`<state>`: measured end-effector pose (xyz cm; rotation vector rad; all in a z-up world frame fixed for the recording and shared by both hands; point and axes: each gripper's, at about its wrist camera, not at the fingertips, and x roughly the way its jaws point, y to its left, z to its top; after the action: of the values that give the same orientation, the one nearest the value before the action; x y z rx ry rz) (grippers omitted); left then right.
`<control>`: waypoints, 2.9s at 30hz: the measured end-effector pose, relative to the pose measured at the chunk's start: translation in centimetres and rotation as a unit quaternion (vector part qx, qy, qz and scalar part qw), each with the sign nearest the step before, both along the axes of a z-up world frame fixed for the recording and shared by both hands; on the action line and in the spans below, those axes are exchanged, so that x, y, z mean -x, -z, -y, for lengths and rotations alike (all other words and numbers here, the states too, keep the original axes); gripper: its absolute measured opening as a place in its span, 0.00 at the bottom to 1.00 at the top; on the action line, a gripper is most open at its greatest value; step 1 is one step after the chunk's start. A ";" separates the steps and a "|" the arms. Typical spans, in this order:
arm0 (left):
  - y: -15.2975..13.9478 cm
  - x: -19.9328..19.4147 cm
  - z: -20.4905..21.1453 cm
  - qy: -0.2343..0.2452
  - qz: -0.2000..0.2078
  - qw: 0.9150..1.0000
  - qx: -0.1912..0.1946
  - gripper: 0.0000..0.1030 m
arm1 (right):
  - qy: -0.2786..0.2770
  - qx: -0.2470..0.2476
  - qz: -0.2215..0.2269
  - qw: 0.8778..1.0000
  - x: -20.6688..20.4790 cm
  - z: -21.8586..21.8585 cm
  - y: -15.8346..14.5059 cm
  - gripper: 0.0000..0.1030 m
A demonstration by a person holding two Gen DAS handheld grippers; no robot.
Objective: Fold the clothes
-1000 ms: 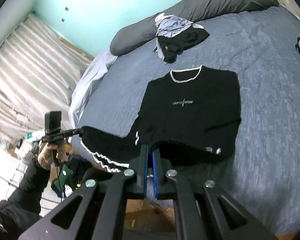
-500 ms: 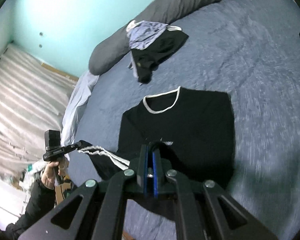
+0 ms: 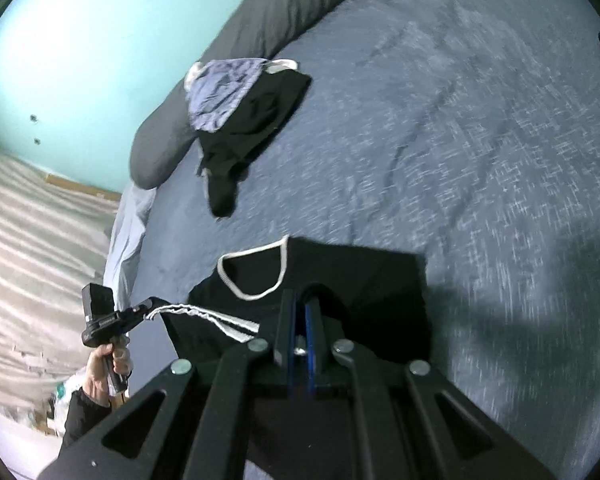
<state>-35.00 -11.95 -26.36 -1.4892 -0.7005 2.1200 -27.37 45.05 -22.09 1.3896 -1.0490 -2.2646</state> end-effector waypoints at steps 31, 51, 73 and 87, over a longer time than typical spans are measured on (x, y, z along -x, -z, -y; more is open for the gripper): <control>3.6 1.5 -3.1 0.028 -0.105 0.990 0.093 0.56 | -0.031 -0.216 -0.036 0.975 2.4 3.1 3.8 0.44; 2.3 1.4 -0.7 0.001 -0.127 0.988 0.083 0.07 | 0.023 -0.220 -0.104 0.970 1.4 1.7 2.2 0.04; 5.9 3.1 -0.8 -0.014 -0.087 0.991 0.098 0.07 | -0.044 -0.236 -0.039 0.970 5.5 4.3 5.3 0.34; 4.4 3.3 -0.6 -0.014 -0.093 0.992 0.086 0.07 | 0.032 -0.260 -0.076 0.962 4.3 1.9 3.5 0.05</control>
<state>-38.27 -11.37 -30.73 -1.3495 -0.4833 2.3548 -31.65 43.19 -25.55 1.3366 -0.4668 -2.7734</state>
